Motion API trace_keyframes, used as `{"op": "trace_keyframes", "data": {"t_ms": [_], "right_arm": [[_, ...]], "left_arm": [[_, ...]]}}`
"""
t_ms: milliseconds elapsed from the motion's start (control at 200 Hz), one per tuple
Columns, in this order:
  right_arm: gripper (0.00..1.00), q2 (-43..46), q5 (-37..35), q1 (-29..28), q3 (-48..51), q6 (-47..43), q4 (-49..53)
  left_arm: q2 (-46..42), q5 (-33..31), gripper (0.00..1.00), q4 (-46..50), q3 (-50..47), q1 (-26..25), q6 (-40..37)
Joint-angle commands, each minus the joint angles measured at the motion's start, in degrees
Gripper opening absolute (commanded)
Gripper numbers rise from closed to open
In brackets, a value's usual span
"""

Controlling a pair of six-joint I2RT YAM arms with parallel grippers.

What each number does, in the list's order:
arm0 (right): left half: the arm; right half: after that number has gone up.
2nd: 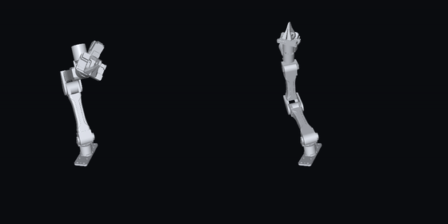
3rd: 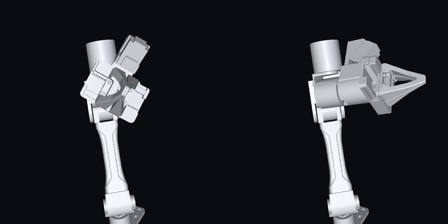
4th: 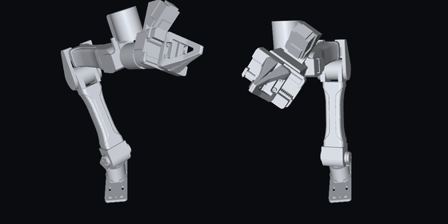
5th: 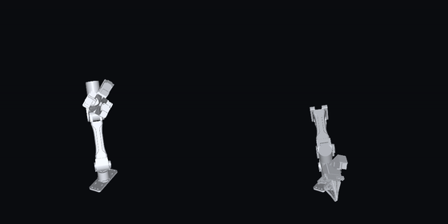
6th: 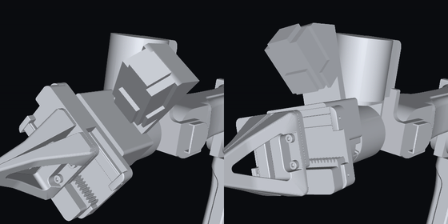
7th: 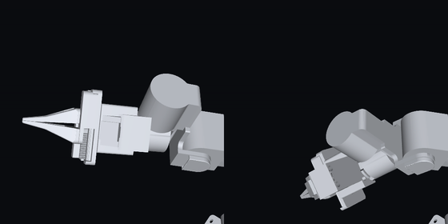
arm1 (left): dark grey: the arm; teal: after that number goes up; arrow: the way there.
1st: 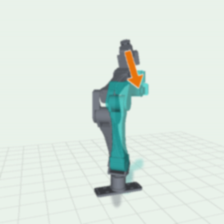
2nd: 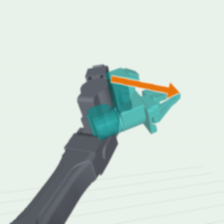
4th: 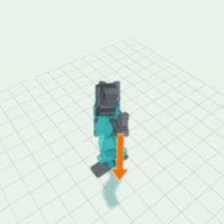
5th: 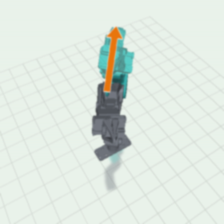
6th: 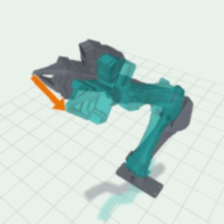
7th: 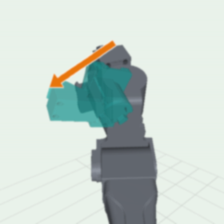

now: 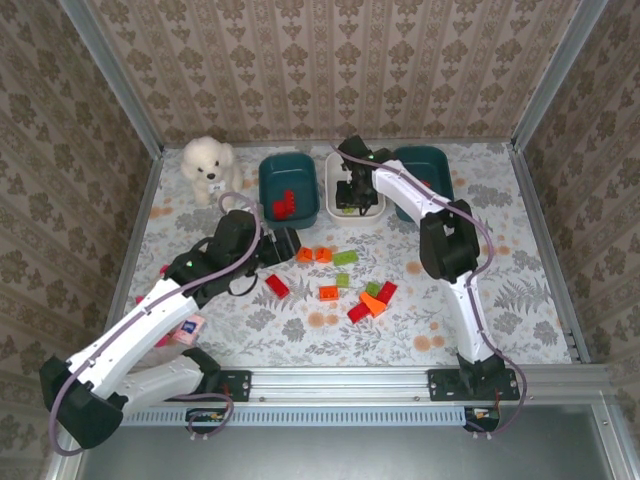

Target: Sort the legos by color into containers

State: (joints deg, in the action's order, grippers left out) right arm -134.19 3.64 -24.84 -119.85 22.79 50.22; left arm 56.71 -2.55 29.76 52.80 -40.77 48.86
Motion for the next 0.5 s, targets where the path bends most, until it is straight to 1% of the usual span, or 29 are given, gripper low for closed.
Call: {"op": "trace_keyframes", "data": {"t_ms": [0, 110, 195, 320, 430, 495], "right_arm": [[0.38, -2.1, 1.5, 0.5, -3.3, 1.7, 3.1], [0.45, -3.6, 1.8, 0.9, -4.1, 2.1, 3.3], [0.56, -4.1, 2.0, 1.0, -5.3, 1.9, 4.0], [0.66, -1.9, 1.7, 1.0, -6.4, 1.4, 4.5], [0.67, 2.2, 0.4, 1.0, -6.8, 1.0, 4.8], [0.65, 5.7, -0.5, 1.0, -6.3, 1.0, 4.7]], "left_arm": [[-2.3, -1.4, 0.81, 2.4, -0.4, 0.3, 0.1], [-3.3, -1.8, 0.81, 3.7, -0.7, 0.4, 0.0], [-3.6, -1.6, 0.81, 4.4, -1.0, 0.3, -0.1], [-2.8, -0.4, 0.81, 5.8, -0.7, 0.3, -1.3], [-1.5, 0.5, 0.81, 7.0, 0.1, 0.2, -3.3], [-1.1, 0.9, 0.81, 7.1, 0.2, -0.1, -4.2]]}}
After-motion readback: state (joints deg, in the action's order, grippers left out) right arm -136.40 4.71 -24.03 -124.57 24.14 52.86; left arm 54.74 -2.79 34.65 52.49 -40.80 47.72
